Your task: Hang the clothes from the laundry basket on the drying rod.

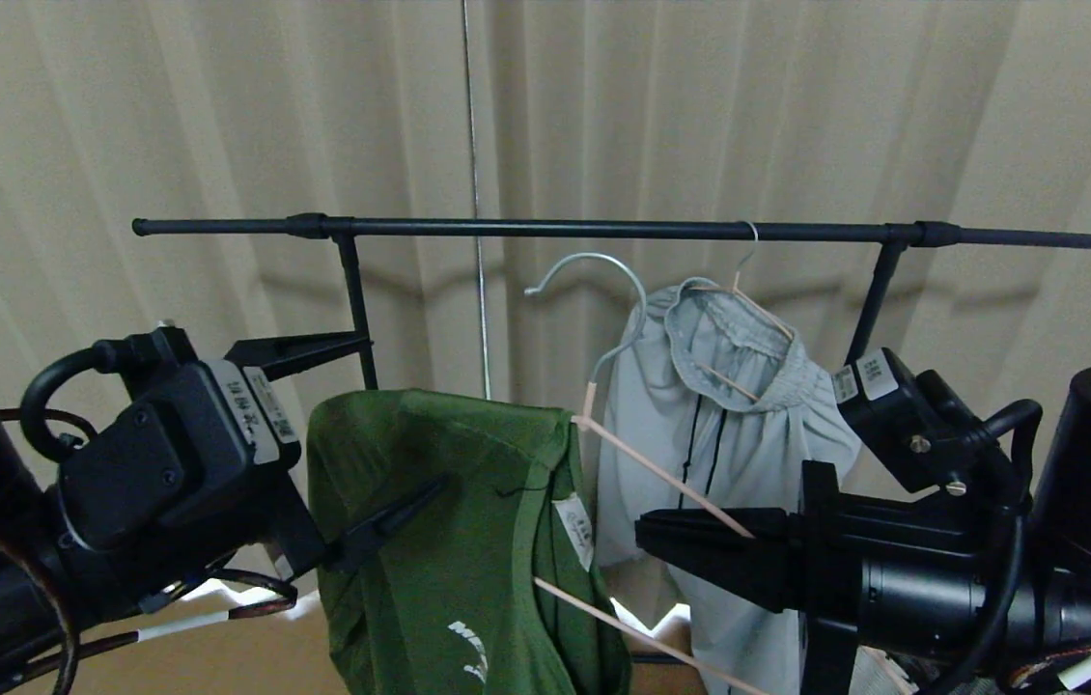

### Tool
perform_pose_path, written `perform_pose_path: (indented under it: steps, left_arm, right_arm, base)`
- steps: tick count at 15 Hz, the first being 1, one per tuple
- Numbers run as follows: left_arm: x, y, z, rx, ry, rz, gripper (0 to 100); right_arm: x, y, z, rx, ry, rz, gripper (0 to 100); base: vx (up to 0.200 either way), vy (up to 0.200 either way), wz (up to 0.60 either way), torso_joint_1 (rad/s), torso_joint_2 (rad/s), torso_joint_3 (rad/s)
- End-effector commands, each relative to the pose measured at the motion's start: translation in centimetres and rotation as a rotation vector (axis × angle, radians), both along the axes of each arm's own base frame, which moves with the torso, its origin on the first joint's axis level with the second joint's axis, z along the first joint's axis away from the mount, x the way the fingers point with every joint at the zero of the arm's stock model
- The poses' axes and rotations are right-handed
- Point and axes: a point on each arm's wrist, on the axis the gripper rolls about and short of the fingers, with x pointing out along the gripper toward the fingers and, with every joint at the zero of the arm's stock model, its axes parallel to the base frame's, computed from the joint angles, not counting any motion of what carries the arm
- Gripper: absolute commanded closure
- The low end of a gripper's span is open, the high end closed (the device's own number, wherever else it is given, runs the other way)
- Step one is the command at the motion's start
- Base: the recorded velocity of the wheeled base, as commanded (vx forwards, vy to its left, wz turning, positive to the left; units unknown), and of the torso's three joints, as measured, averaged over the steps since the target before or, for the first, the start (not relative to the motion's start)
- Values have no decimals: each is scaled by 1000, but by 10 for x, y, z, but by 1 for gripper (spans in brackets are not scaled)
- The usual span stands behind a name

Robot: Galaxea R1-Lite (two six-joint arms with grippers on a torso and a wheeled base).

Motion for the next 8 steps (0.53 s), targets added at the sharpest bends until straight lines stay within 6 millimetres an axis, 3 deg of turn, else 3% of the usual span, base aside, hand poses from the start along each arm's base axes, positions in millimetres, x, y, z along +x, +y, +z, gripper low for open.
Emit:
perform_pose_path:
  steps: [1, 8]
  left_arm:
    - [18, -4, -3, 23, 13, 26, 0]
    - [23, -7, -1, 27, -1, 20, 0]
  right_arm:
    - [-2, 1, 0, 2, 0, 12, 100]
    - [-8, 8, 0, 5, 5, 74, 100]
  base:
    - [0, 0, 0, 0, 0, 0]
    - [0, 0, 0, 0, 0, 0]
